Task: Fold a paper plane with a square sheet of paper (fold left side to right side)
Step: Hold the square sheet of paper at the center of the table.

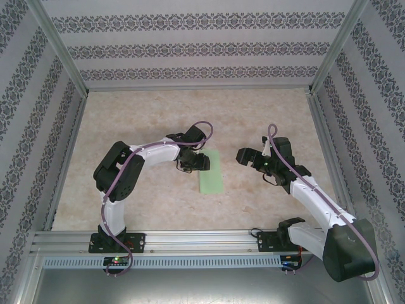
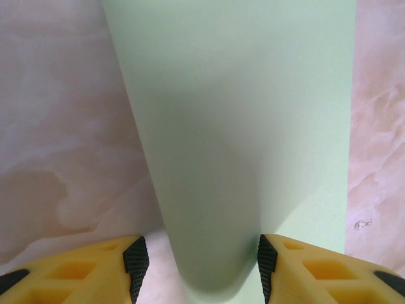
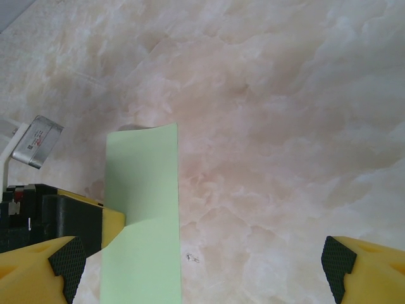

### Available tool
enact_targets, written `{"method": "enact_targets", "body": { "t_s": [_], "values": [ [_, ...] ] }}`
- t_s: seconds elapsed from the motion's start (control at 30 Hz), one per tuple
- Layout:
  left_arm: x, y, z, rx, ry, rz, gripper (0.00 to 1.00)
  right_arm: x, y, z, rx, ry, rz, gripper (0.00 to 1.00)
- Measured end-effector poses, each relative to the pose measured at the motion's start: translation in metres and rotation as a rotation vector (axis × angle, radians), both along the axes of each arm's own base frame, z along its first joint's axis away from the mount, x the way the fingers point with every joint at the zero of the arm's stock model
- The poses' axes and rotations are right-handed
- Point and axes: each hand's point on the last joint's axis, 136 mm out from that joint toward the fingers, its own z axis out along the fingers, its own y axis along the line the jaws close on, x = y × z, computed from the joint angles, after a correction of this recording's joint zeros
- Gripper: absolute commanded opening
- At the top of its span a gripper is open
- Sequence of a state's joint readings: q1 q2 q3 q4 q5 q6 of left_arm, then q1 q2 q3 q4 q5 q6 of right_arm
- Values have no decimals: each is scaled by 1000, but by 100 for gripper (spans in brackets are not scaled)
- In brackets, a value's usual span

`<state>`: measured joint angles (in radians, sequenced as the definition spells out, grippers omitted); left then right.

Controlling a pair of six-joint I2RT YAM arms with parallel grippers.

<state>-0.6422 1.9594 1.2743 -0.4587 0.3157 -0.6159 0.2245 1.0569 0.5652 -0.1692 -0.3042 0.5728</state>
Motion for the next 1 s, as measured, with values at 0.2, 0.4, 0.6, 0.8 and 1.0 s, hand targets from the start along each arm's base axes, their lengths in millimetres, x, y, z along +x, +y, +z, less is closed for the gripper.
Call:
{"method": "enact_targets", "body": {
  "t_s": [0.2, 0.4, 0.6, 0.8, 1.0],
  "values": [
    [0, 1, 0, 4, -2, -3, 53, 0, 0, 0, 0, 0, 0, 98],
    [0, 1, 0, 6, -3, -8, 52, 0, 0, 0, 0, 0, 0, 98],
    [0, 0, 0, 16, -10, -15, 53, 0, 0, 0, 0, 0, 0, 98],
    [-1, 0, -1, 19, -8, -18, 52, 0, 0, 0, 0, 0, 0, 98],
    [-1, 0, -1, 21, -8, -21, 53, 0, 0, 0, 0, 0, 1, 98]
  ]
}}
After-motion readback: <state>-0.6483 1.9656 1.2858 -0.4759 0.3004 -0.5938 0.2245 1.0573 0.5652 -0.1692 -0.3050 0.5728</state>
